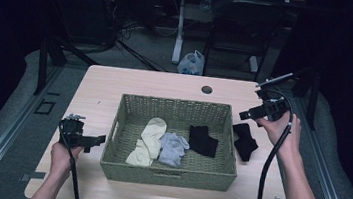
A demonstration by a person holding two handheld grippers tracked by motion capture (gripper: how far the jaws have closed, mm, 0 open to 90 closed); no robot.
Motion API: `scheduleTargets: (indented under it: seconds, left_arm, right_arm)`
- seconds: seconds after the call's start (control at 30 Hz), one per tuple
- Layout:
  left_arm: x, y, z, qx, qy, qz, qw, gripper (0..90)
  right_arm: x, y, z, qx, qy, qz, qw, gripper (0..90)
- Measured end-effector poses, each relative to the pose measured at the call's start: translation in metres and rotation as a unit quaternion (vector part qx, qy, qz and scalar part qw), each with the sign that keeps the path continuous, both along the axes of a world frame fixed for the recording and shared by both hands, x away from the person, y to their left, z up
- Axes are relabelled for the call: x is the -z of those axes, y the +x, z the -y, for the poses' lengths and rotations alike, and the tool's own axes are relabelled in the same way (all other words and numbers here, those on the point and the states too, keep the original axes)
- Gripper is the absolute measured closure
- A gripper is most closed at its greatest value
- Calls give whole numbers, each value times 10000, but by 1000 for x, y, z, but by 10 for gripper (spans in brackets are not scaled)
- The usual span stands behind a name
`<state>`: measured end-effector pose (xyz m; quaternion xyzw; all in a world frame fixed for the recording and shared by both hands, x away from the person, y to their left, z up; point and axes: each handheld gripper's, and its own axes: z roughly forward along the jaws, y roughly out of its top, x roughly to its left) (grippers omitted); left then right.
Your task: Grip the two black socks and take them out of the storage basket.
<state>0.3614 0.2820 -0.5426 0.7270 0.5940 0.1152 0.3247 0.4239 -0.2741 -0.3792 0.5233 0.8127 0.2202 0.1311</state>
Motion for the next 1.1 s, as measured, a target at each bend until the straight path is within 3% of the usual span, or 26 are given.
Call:
scheduleTargets:
  seconds: [0.17, 0.3, 0.33, 0.43, 0.63, 0.9, 1.1]
  left_arm:
    - [0, 0, 0, -10, -19, 2, 10000, 2]
    - [1, 0, 0, -17, -14, 24, 10000, 2]
    - [1, 0, 0, -14, -16, 25, 10000, 2]
    - [1, 0, 0, -8, -20, 26, 10000, 2]
    - [1, 0, 0, 8, -28, 22, 10000, 2]
    - [1, 0, 0, -2, -43, 36, 10000, 2]
    - [1, -1, 0, -17, -44, 69, 10000, 2]
  right_arm:
    - [-12, 1, -23, -262, 47, 116, 9996, 77]
    - [-16, 4, -44, -509, 72, -17, 9987, 24]
    - [-16, 6, -48, -618, 196, -93, 9979, 21]
    - [-15, 8, -62, -728, 301, -19, 9969, 17]
    - [-10, 13, -86, -942, 168, -27, 9954, 36]
    - [7, 19, -111, -1074, 111, 73, 9941, 51]
    - [36, 25, -121, -937, 459, 203, 9943, 117]
